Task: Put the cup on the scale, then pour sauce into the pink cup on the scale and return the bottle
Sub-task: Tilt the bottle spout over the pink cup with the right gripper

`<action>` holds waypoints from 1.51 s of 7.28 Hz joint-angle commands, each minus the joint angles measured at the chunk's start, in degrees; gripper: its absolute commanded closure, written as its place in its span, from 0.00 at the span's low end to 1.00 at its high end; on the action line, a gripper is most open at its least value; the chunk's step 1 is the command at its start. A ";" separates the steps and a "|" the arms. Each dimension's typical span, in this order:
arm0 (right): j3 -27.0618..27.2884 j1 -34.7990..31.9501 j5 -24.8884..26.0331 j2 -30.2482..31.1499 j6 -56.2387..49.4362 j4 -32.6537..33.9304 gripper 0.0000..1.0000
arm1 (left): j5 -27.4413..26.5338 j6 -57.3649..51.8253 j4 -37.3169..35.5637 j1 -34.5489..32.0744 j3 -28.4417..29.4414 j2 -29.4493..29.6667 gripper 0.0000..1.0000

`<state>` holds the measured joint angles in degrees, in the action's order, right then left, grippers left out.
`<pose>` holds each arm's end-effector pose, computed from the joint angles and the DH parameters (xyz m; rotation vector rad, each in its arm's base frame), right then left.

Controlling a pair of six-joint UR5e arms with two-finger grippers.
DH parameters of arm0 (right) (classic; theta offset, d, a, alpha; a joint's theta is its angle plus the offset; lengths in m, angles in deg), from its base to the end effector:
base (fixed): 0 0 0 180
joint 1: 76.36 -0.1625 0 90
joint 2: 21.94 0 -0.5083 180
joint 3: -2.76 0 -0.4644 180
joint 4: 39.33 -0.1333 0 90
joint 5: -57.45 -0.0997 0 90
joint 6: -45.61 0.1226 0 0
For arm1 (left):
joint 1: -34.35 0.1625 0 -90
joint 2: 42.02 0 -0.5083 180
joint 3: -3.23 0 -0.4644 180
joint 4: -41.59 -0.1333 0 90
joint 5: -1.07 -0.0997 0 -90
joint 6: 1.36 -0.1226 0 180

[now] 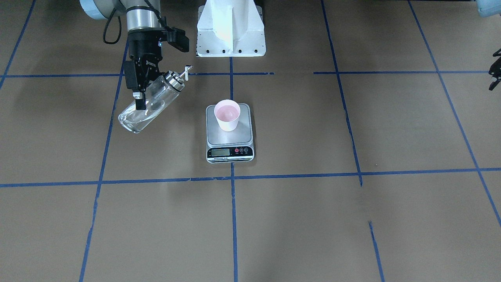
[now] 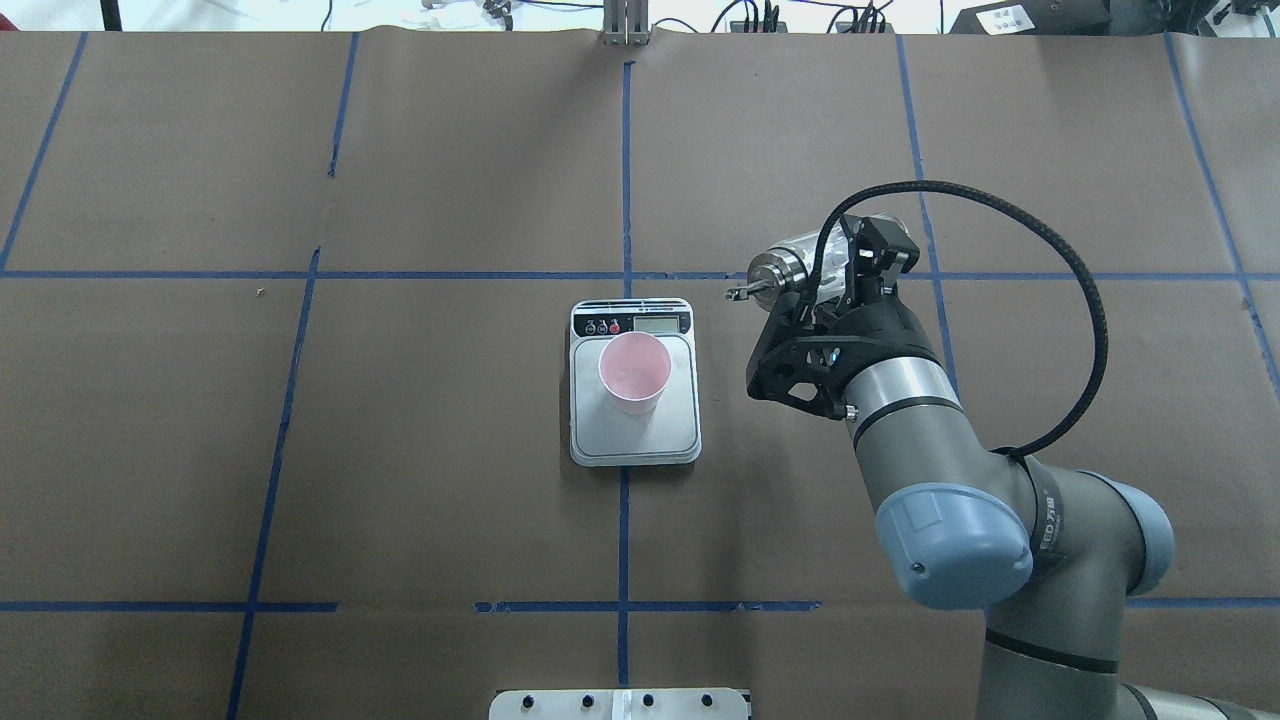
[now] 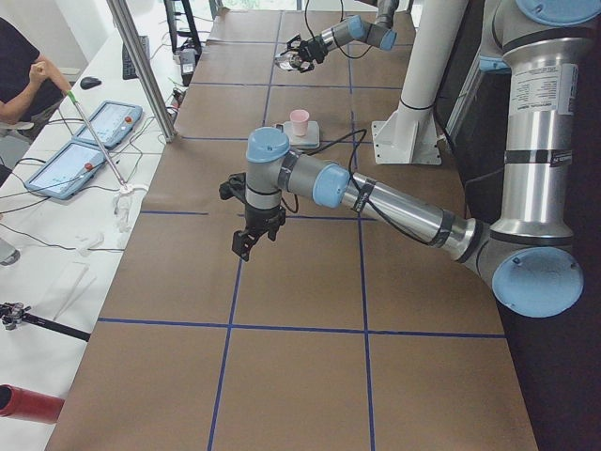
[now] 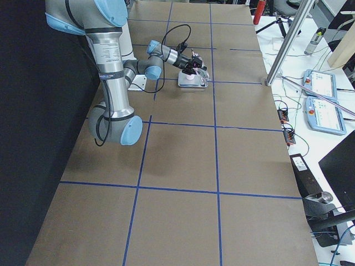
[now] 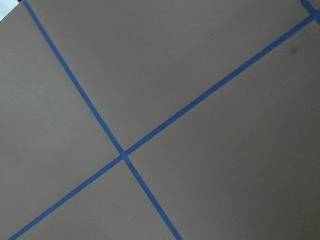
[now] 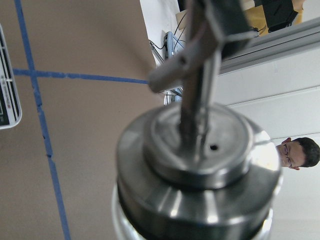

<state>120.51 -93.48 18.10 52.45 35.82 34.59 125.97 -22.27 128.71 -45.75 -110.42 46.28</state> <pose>-0.4987 -0.3923 0.2869 1.2691 0.1809 -0.7912 0.0311 -0.5455 0.5594 0.3851 0.5791 0.6176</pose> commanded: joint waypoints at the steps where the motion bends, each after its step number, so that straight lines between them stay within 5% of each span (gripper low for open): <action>1: -0.24 0.59 2.08 -0.47 -7.51 5.26 1.00 | 0.08 -1.59 -0.11 -0.58 0.44 -0.05 0.00; 6: -4.46 1.03 1.99 -3.73 -9.01 6.94 1.00 | 0.34 -1.85 -0.02 -1.54 2.47 -0.14 0.00; 9: -5.95 1.99 5.06 -8.99 -9.01 16.85 1.00 | 0.43 -1.77 -0.02 -2.60 3.52 -0.14 0.00; 11: -7.88 2.53 7.96 -9.17 -9.01 16.96 1.00 | 0.43 -1.77 -0.02 -2.78 4.23 -0.14 0.00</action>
<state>113.90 -91.25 24.22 43.62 26.80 51.07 126.39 -24.03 128.68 -48.44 -106.64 46.14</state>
